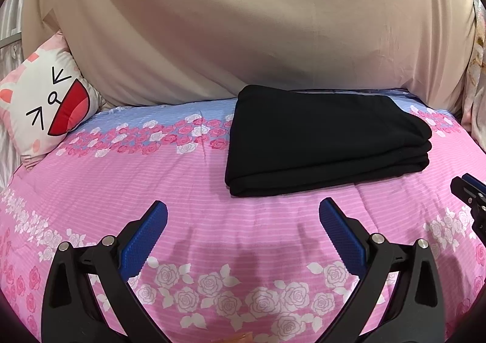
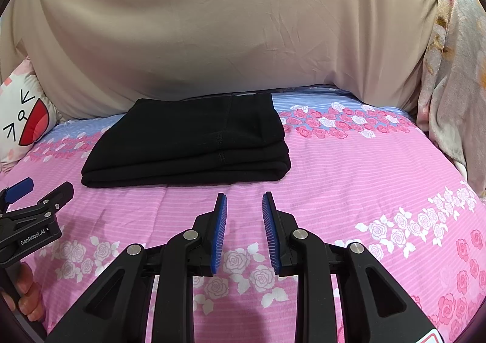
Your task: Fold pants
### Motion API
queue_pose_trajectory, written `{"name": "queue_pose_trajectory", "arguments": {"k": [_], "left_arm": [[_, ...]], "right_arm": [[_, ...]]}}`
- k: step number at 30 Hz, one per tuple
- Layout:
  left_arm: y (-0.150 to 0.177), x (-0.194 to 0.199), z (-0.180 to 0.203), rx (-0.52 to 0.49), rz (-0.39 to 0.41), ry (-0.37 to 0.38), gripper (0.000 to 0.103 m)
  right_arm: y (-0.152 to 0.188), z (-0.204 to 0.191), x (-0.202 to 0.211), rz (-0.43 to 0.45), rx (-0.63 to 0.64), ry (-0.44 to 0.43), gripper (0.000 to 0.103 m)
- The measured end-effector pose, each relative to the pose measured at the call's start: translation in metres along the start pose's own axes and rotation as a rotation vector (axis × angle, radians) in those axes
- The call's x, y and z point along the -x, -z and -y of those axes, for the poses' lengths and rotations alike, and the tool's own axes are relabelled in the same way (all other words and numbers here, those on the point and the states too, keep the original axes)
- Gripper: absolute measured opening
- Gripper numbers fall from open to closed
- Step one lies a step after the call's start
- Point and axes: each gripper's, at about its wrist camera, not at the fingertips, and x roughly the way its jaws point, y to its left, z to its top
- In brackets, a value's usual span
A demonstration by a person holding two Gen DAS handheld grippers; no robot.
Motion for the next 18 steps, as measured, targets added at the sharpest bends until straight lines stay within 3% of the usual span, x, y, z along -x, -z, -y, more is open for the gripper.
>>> {"name": "queue_pose_trajectory", "arguments": {"k": [18], "left_arm": [[0.0004, -0.0044, 0.0016, 0.005, -0.020, -0.011, 0.098]], "right_arm": [[-0.0001, -0.0003, -0.0007, 0.000, 0.016, 0.007, 0.024]]}}
